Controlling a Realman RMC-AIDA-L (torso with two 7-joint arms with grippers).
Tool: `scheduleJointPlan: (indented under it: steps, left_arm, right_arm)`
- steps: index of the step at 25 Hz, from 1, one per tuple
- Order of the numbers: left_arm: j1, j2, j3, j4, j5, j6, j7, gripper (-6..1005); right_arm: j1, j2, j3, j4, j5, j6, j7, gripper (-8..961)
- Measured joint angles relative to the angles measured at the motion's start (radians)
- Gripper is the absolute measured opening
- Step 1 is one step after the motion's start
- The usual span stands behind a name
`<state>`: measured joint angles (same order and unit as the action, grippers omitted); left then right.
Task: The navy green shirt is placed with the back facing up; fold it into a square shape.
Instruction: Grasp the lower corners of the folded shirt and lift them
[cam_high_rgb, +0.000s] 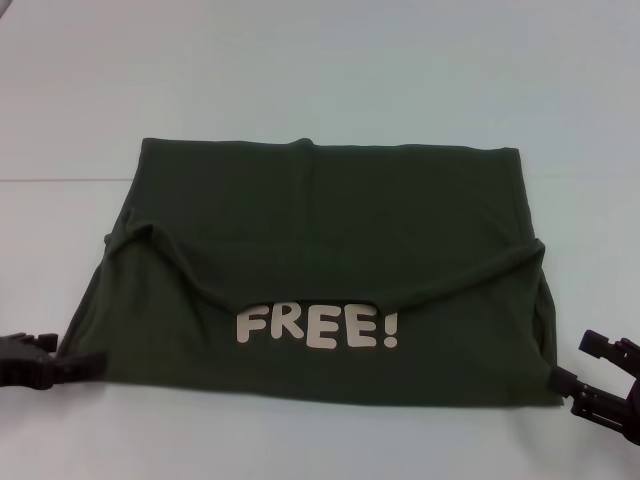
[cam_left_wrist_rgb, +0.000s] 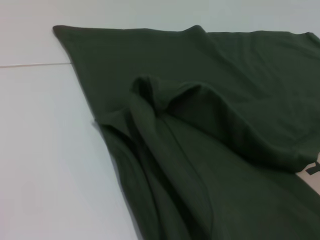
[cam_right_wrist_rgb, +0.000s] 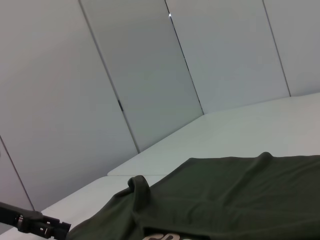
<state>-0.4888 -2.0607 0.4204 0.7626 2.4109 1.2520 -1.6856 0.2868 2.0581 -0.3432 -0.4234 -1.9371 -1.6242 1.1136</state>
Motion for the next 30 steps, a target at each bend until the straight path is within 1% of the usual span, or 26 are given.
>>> scheduleJointPlan:
  steps: [14,25,30]
  left_arm:
    - [-0.022,-0.001,0.011,-0.057,0.022,-0.033,0.002,887]
    - [-0.029,0.000,0.029,-0.056,0.019,0.012,0.000,888]
    - [-0.026,-0.004,0.039,-0.047,0.015,-0.024,0.023,887]
  right_arm:
    - [0.013,0.003,0.002,0.000,0.002,0.005,0.000,945]
    - [0.016,0.003,0.003,0.000,0.007,0.008,0.000,945]
    - [0.013,0.005,0.004,0.000,0.009,0.010,0.000,944]
